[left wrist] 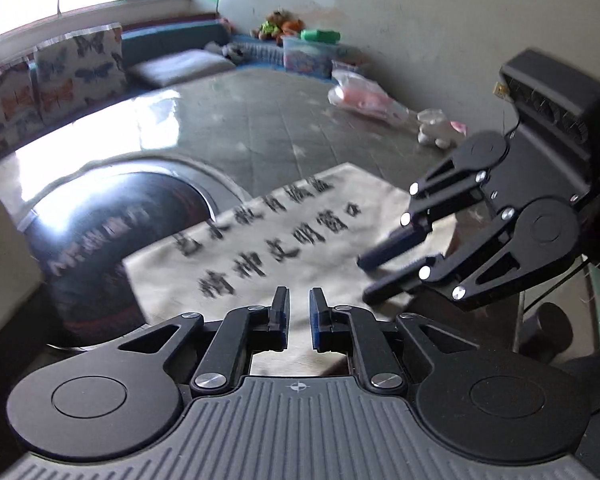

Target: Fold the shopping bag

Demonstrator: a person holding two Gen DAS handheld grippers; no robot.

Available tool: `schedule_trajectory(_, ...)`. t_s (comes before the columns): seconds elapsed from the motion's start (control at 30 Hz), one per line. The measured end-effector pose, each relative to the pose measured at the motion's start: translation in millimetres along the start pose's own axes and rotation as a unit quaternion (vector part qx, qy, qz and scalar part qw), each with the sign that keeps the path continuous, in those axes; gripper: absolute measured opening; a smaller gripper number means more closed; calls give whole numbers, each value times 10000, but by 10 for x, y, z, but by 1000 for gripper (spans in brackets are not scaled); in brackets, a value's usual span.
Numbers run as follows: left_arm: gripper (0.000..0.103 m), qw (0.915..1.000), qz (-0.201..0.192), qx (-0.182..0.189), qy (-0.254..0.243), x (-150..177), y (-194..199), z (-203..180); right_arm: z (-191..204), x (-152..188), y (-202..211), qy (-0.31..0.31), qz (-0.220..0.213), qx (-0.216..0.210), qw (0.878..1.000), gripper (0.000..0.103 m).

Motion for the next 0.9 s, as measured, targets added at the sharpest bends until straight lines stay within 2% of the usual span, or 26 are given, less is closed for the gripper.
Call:
schedule_trajectory(0.17, 12, 9994, 35, 93, 343, 15, -27, 101, 103, 6, 164, 393, -116, -178, 9990, 26)
schedule_trajectory(0.4, 12, 9994, 312, 48, 130, -71, -58, 87, 400, 63, 158, 1251, -292, -161, 9916, 26)
schedule_trajectory(0.53, 12, 9992, 387, 51, -30, -81, -50, 60, 485, 77, 85, 1689, -484, 69, 9844, 26)
schedule_trajectory(0.63, 12, 9980, 400, 232, -426, -88, 26, -37, 419, 38, 46, 1479, -394, -109, 9882, 26)
schedule_trajectory(0.73, 17, 9955, 427, 404, -740, -95, 107, -131, 227, -43, -21, 755, -81, -575, 9955, 26)
schedule_trajectory(0.8, 23, 9930, 510, 451, -964, -81, 137, -198, 119, -73, -64, 373, 89, -835, 9958, 24)
schedule_trajectory(0.9, 24, 9899, 647, 509, -1151, -53, 123, -238, 13, -106, -117, -37, 316, -1101, 9934, 23)
Point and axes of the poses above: each gripper's, at about its wrist camera, not at the fingertips, and y roughly against the way its jaws point, z to its left, x to its underside, the point moved 4 cm from there along -y, roughly the way its jaws point, and after that the axes turned 15 degrees about x, right-handed, at the moved point
